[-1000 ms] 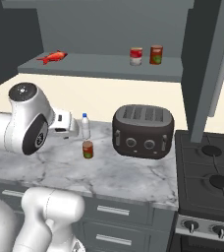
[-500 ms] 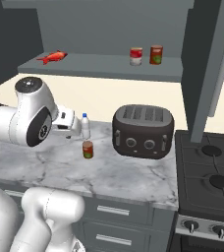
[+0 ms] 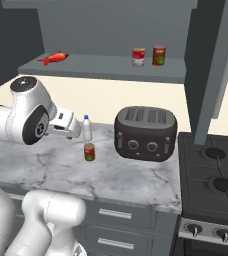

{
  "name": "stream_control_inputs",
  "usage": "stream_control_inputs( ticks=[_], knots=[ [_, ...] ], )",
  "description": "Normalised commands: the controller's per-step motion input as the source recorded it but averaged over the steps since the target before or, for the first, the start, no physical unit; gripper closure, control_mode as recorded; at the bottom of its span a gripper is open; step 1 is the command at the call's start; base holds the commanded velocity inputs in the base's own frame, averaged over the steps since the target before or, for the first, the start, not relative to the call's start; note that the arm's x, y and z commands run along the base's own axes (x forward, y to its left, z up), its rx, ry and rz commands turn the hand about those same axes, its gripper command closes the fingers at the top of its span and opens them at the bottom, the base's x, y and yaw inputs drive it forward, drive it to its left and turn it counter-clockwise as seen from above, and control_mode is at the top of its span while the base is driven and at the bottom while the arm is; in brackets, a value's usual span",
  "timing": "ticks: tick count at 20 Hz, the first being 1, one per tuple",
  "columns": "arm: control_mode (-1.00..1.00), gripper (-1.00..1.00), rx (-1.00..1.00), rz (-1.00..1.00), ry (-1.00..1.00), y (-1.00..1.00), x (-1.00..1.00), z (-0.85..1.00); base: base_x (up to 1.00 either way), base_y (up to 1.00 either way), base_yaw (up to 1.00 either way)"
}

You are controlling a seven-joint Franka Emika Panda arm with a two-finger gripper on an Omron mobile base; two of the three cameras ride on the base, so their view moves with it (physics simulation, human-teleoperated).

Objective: Pick the cans from the counter and place them in their designated side in the cabinet.

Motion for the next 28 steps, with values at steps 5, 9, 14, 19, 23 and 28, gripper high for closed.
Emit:
stream_control_inputs(
  ticks=[5, 9, 14, 19, 23, 28],
  knots=[
    [-1.0, -1.0, 0.01, 0.0, 0.0, 0.05, 0.24, 0.0, 0.0, 0.0, 0.0],
    [-1.0, -1.0, 0.0, 0.0, 0.0, 0.01, 0.2, -0.08, 0.0, 0.0, 0.0],
    [-1.0, -1.0, 0.0, 0.0, 0.0, 0.01, 0.17, -0.18, 0.0, 0.0, 0.0],
    [-1.0, -1.0, 0.0, 0.0, -0.01, 0.02, 0.13, -0.16, 0.0, 0.0, 0.0],
    [-1.0, -1.0, 0.0, 0.0, -0.05, 0.0, 0.01, -0.02, 0.0, 0.0, 0.0],
    [-1.0, -1.0, 0.0, 0.0, -0.01, 0.0, 0.13, -0.04, 0.0, 0.0, 0.0]
  ],
)
